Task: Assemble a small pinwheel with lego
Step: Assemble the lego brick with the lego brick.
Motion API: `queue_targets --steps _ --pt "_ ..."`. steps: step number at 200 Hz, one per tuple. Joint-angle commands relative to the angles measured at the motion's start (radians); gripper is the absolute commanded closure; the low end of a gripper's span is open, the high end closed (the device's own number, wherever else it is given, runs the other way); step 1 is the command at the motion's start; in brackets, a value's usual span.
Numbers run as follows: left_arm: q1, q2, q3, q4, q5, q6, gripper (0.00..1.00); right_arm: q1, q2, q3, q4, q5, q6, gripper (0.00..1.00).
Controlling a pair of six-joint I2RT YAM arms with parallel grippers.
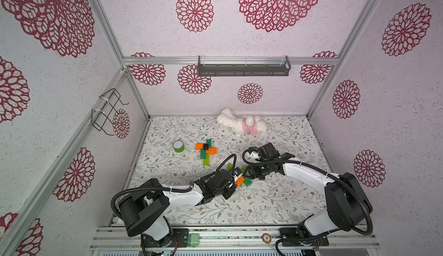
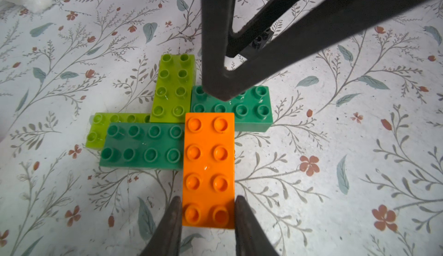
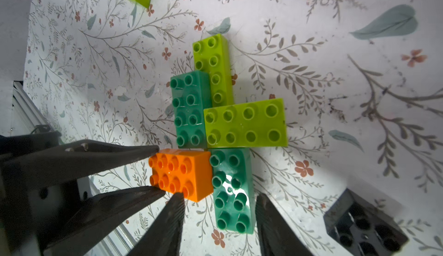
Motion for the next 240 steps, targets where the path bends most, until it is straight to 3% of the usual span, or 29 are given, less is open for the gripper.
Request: queue_targets --steps 1,240 --pt "-0.003 0.002 0.025 -0.018 0.01 0.023 0.73 0.002 0.022 0.035 -0.026 -0.017 -0.031 0.47" --pt "-0.001 -0.037 -0.034 0.029 0.012 0.0 0.72 -0.019 0.06 0.028 0.012 -0.073 -0.011 0.47"
